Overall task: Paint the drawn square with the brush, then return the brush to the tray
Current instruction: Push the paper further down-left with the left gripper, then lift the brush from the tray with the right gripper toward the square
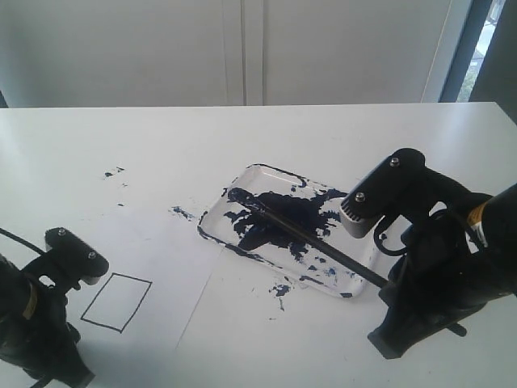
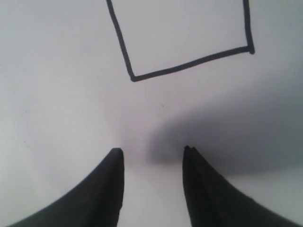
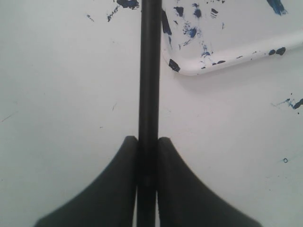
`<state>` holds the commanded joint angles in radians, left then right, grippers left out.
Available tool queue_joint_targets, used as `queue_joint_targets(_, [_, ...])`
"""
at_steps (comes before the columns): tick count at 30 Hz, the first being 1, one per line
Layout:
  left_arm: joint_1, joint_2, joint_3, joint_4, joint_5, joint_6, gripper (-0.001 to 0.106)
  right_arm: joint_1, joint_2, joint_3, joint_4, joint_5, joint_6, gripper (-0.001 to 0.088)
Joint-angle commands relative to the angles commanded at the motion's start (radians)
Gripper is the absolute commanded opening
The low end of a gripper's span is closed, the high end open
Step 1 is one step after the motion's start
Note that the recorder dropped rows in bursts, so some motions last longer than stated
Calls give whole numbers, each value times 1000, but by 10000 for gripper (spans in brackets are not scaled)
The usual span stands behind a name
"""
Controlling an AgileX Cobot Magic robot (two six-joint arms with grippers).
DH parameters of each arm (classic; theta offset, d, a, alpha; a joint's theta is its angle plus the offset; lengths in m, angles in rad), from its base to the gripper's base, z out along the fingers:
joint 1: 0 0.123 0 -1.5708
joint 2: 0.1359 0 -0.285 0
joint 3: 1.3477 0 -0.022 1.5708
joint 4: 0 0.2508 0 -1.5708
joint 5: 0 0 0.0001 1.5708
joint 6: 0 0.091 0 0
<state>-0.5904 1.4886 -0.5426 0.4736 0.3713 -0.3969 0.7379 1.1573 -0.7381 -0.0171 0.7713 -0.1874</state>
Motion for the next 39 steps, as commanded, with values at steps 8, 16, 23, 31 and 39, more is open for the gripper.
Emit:
queue_joint_targets(8, [0, 0, 0, 172, 111, -196, 455, 0, 0, 0, 2, -2, 0, 0])
queue_joint_targets(16, [0, -35, -6, 174, 99, -345, 455, 0, 0, 0, 2, -6, 0, 0])
queue_joint_targets(23, [0, -70, -6, -72, 82, -167, 455, 0, 0, 0, 33, 2, -33, 0])
queue_joint_targets(31, [0, -70, -4, -192, 117, -48, 455, 0, 4, -8, 260, 71, -279, 0])
queue_joint_targets(39, [0, -70, 41, -207, 80, -53, 455, 0, 129, -127, 263, 136, -305, 0])
